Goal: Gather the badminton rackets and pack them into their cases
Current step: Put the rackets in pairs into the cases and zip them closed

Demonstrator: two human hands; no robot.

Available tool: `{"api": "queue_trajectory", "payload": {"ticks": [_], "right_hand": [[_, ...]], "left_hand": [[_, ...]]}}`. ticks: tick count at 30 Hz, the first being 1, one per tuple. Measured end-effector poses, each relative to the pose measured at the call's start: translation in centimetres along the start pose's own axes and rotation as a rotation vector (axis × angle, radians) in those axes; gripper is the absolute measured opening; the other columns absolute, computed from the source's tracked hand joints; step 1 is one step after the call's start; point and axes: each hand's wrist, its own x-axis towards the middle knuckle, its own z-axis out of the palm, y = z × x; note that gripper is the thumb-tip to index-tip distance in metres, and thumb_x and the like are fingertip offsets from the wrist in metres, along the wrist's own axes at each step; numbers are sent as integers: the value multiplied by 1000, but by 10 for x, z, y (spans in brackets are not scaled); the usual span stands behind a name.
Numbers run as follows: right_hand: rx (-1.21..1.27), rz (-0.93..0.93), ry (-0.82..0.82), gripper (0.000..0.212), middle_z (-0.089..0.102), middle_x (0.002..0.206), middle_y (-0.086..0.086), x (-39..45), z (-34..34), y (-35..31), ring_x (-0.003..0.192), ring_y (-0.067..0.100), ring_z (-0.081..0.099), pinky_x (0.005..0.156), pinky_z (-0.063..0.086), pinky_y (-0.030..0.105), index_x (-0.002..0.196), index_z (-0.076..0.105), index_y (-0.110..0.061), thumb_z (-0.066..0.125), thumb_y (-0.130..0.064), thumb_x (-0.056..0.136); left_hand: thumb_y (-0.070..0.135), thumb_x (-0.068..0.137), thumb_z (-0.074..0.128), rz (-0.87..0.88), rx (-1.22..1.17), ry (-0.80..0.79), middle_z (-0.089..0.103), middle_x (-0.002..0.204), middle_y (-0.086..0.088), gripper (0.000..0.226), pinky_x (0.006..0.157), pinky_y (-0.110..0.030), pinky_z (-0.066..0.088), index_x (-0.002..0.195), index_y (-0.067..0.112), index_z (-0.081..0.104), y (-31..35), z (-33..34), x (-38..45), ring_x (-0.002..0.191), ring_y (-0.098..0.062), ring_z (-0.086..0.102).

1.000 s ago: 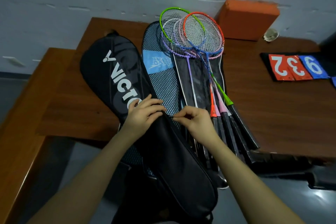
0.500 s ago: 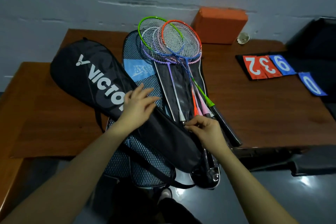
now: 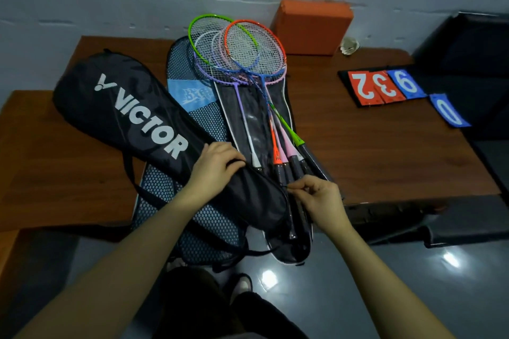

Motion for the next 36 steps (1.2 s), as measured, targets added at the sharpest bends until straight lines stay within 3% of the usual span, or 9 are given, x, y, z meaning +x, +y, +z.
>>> {"api": "queue_trajectory", "payload": {"ticks": [4,7,10,12,16,21,27,31,36], "right_hand": [[-129,31,47,24,72,80,-2,-14,-11,22,76,17,67,69,55,43,70,68,-30,70,-8,78],[-180,35,36,13,71,80,0,-19,-7,27,75,20,66,68,54,39,73,69,-20,70,-9,78],[-401,-53,-26,1,69,83,3,-17,-2,23,80,23,62,65,42,26,80,70,-12,69,-12,80],[-468,-113,-80,6,67,88,-1,-14,5,22,88,24,58,74,40,30,87,68,-15,68,-16,81],[-508,-201,-114,29,62,109,-4,-1,25,18,102,23,54,81,36,35,111,62,-20,59,-30,84],[-594,-262,-151,45,57,120,4,28,75,-7,109,30,53,87,39,41,134,46,-23,46,-34,90],[-654,-305,-226,55,54,120,10,60,118,-36,108,30,54,90,40,41,144,29,-25,48,-32,93],[-647,-314,-295,58,51,117,10,75,129,-44,105,29,55,92,40,40,144,28,-28,52,-30,91],[-577,-399,-369,57,57,108,4,70,129,-53,96,24,58,81,45,33,141,36,-29,58,-28,89]], "left_hand": [[29,88,59,-60,92,16,65,102,-1,17,110,-57,12,95,19,70,4,11,17,119,-23,45],[30,88,59,-96,144,34,66,101,1,17,112,-54,10,94,20,71,5,19,18,118,-23,45],[24,87,60,-109,181,49,64,105,-4,15,111,-51,16,95,17,71,2,30,7,117,-29,46],[19,87,60,-147,179,56,55,118,-13,20,107,-50,24,104,12,67,-1,36,-2,120,-35,42],[29,88,56,-330,251,-1,29,142,-18,50,107,-52,19,132,10,41,-6,27,-23,131,-36,23],[38,80,62,-489,326,30,43,126,-35,63,90,-59,37,124,-5,46,-32,6,-58,111,-51,44],[47,77,53,-553,236,33,47,119,-33,71,81,-52,46,128,-3,44,-58,-7,-64,95,-46,52],[32,78,70,-560,21,88,36,127,-30,72,90,-50,46,132,-3,39,-58,-8,-64,102,-44,50],[19,76,74,-628,-248,275,23,135,-20,71,105,-33,35,134,1,36,-64,-15,-73,121,-33,38]]}}
